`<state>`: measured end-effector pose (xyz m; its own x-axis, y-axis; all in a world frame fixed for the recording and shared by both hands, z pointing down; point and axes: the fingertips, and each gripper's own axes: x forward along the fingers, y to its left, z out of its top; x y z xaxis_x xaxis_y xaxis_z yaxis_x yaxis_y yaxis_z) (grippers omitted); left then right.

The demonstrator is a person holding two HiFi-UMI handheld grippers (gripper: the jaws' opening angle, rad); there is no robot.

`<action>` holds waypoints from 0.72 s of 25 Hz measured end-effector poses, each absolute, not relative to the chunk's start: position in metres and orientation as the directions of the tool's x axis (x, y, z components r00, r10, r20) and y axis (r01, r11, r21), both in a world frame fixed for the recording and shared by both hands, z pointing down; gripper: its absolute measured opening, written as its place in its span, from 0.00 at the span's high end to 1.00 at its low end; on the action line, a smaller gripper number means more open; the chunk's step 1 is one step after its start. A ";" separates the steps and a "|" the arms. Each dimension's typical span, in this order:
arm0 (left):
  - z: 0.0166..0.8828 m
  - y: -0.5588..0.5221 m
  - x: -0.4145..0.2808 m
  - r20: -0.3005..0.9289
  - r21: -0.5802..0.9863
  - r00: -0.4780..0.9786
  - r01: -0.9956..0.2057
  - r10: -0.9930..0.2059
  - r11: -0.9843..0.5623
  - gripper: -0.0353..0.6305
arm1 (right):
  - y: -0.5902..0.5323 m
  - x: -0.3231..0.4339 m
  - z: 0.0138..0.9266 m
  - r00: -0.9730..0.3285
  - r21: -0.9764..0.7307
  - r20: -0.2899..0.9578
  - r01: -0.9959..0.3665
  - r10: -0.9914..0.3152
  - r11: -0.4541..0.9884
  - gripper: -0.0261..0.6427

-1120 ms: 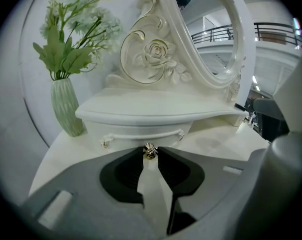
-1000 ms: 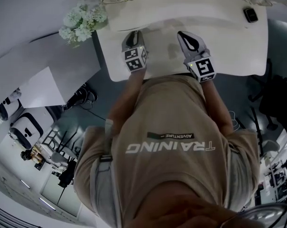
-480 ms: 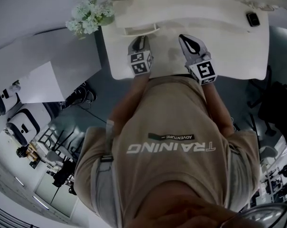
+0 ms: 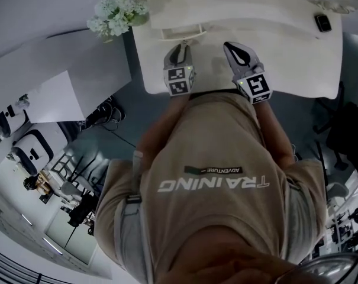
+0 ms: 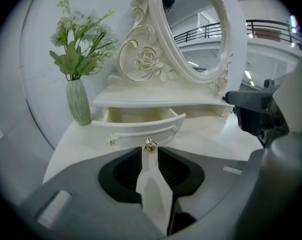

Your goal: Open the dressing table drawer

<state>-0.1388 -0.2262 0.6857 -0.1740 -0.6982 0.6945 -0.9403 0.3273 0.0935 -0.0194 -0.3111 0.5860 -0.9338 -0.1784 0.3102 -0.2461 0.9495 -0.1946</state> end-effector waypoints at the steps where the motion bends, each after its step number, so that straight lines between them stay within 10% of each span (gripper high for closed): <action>1: 0.681 -0.224 -0.140 0.687 0.097 -0.172 -0.942 -0.706 0.323 0.80 | -0.311 -0.023 0.587 -0.934 -0.192 0.310 -0.244 -0.177 0.951 0.96; 18: 0.512 -0.199 -0.164 0.373 -0.005 -0.009 -1.000 -0.928 0.008 0.94 | -0.284 -0.081 0.518 -0.945 -0.057 0.268 -0.209 -0.187 0.976 0.96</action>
